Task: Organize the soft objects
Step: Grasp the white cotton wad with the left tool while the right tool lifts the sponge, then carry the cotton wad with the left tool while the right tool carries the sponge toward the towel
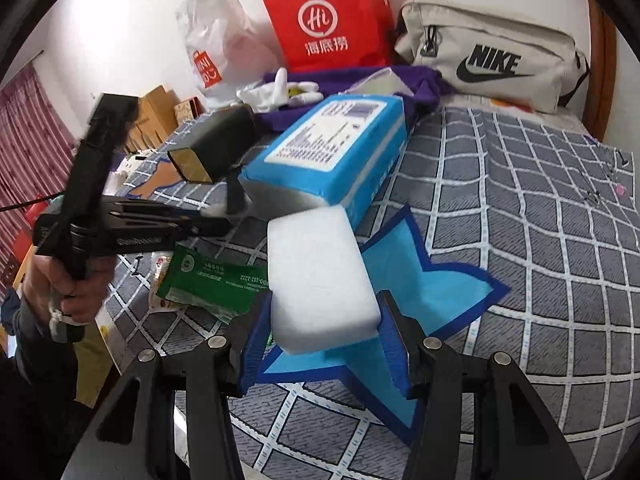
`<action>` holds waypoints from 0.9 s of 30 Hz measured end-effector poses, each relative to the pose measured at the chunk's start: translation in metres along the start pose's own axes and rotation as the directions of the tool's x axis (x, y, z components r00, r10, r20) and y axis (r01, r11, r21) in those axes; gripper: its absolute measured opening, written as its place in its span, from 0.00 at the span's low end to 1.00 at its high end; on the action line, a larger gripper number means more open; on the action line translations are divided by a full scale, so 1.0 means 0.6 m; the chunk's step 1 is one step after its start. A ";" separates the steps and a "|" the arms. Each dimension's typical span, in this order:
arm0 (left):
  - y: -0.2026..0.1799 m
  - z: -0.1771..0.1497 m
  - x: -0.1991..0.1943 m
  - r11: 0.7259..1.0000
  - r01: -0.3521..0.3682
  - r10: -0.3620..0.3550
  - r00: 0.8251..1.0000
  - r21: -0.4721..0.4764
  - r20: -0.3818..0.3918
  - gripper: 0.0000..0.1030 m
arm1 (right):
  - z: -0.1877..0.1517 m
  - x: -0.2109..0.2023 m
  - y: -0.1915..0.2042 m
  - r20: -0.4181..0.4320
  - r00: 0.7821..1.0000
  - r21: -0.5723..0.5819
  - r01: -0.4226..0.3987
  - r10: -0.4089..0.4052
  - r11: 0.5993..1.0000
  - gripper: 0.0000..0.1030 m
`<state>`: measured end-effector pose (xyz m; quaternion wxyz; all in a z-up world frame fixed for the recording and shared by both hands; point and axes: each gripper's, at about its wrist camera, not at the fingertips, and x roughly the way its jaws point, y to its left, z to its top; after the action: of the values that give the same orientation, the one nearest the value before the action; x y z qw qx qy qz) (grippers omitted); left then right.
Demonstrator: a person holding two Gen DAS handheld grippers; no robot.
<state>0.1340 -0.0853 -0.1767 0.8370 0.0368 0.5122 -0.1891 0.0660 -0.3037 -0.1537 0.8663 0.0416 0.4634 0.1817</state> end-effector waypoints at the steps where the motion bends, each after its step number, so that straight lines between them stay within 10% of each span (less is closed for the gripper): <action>1: 0.009 -0.002 -0.006 1.000 -0.007 0.007 1.000 -0.012 0.006 0.16 | 0.000 0.001 0.001 -0.002 1.000 0.002 0.004 -0.004 1.000 0.50; 27: 0.132 -0.083 -0.141 0.982 -0.026 0.053 0.988 -0.187 0.143 0.16 | -0.016 0.013 0.043 -0.049 0.997 0.096 0.068 -0.063 0.993 0.49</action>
<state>0.0861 0.0246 -0.1369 0.8759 -0.0451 0.4635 -0.1263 0.0551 -0.2779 -0.1589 0.8579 0.0644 0.4926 0.1311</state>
